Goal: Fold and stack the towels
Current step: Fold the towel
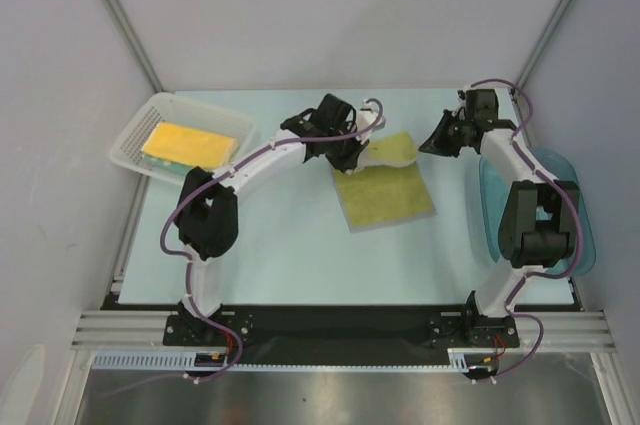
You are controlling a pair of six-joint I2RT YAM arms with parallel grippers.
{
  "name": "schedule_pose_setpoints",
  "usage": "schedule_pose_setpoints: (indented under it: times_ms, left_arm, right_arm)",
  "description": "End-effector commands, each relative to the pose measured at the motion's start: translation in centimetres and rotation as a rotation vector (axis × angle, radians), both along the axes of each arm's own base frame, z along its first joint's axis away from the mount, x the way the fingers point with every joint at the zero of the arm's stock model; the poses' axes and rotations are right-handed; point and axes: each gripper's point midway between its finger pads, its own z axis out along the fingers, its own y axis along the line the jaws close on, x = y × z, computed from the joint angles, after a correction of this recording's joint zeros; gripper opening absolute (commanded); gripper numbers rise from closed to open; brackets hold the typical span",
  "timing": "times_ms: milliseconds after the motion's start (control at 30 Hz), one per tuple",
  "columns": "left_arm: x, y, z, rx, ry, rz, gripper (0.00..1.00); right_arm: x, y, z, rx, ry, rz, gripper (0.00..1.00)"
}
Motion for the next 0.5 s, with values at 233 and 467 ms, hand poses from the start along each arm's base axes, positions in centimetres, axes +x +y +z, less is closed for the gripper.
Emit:
schedule_pose_setpoints:
  times_ms: [233, 467]
  left_arm:
    - [-4.6, -1.1, -0.4, -0.035, 0.027, -0.026, 0.0]
    - [-8.0, -0.8, -3.7, 0.01, 0.075, -0.054, 0.0]
  right_arm:
    - [-5.6, -1.0, -3.1, -0.052, 0.082, -0.014, 0.0]
    - [-7.7, -1.3, -5.6, -0.055, 0.108, -0.045, 0.0]
